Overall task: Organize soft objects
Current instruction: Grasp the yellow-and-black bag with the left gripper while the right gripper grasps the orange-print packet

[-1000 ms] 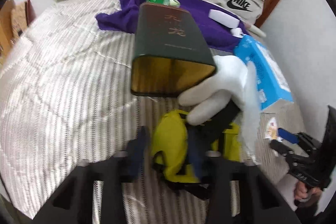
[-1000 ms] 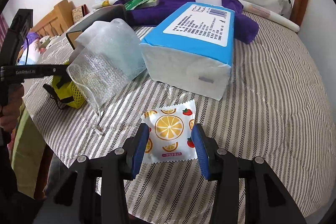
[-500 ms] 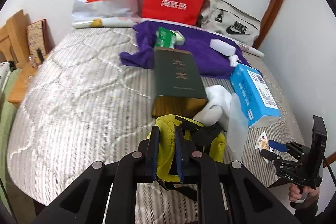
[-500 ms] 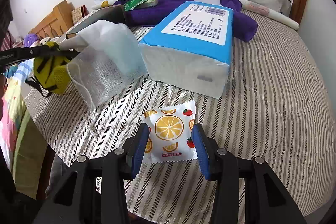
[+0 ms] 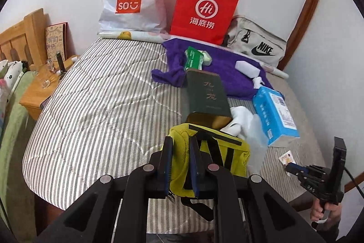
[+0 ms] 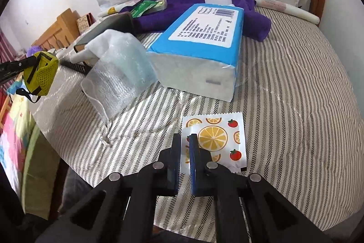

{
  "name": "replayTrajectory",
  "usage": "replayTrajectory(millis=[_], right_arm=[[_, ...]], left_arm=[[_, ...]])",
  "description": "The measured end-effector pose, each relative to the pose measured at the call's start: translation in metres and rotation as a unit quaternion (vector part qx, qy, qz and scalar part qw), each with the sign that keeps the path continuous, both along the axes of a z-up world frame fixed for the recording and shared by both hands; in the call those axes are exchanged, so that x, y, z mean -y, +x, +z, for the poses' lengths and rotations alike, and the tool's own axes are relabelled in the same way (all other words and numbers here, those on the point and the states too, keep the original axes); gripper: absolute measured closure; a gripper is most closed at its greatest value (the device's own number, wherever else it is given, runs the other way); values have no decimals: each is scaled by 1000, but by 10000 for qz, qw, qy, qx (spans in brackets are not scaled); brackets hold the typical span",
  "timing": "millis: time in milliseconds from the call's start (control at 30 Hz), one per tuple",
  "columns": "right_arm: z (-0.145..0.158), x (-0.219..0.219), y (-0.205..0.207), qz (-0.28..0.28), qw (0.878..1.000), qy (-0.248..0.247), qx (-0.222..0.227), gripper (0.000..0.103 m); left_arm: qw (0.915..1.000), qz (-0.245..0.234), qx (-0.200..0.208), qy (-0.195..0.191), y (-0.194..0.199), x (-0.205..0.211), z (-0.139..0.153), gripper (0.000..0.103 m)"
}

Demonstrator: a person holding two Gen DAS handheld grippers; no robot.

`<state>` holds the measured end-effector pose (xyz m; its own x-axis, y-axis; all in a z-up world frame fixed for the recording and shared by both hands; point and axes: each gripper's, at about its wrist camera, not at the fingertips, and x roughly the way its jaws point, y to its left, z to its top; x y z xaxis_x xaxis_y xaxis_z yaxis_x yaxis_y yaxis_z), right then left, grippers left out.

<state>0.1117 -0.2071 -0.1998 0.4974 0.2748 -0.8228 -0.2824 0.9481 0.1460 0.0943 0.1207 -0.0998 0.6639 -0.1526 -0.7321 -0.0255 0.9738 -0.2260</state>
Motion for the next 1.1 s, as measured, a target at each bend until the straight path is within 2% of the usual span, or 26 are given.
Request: replayTrajectory(millis=[167,233,267,300,367,533,633,767,833,933,1033,1100], right_arm=[[-4,-3,-2,78,9999,-134,-44,95],[-3,0,-4,56,10000,-56,-39,88],[-2,3,-4,28,10000,-15,-37,76],[-2,5,-4,-24,10000,12,12,59],[-1,11,-5,-154,9998,3,149,41],[-11,22,3,-326,9993,123,128,34],[-12,16,4,-260,9994,74,229,24],[-16,3,6,-260,9980,-356,458,23],[-17,1,7,-289,9966,-533,561,30],[-14,9,11,-444,9963,-476,555,49],[-13,18,16,-423,9979,-209,445,51],[-13,19,15,-382,9981,-207,447,52]], left_arm=[[10000,-89,33,10,-3,6,3,89],[10000,-96,10,13,-4,7,2,89],[9999,-102,-1,6,-4,7,1,89],[9999,-112,-19,-2,-4,7,0,89],[9999,-104,-45,-11,-3,7,-2,89],[9998,-153,-136,-10,2,12,-8,89],[9997,-181,-168,-16,4,15,-10,89],[9995,-213,-239,-7,9,18,-14,89],[9993,-233,-291,0,11,20,-17,89],[9991,-237,-347,0,14,21,-21,89],[9989,-245,-399,-22,17,22,-24,89],[9987,-275,-438,-24,19,24,-27,89]])
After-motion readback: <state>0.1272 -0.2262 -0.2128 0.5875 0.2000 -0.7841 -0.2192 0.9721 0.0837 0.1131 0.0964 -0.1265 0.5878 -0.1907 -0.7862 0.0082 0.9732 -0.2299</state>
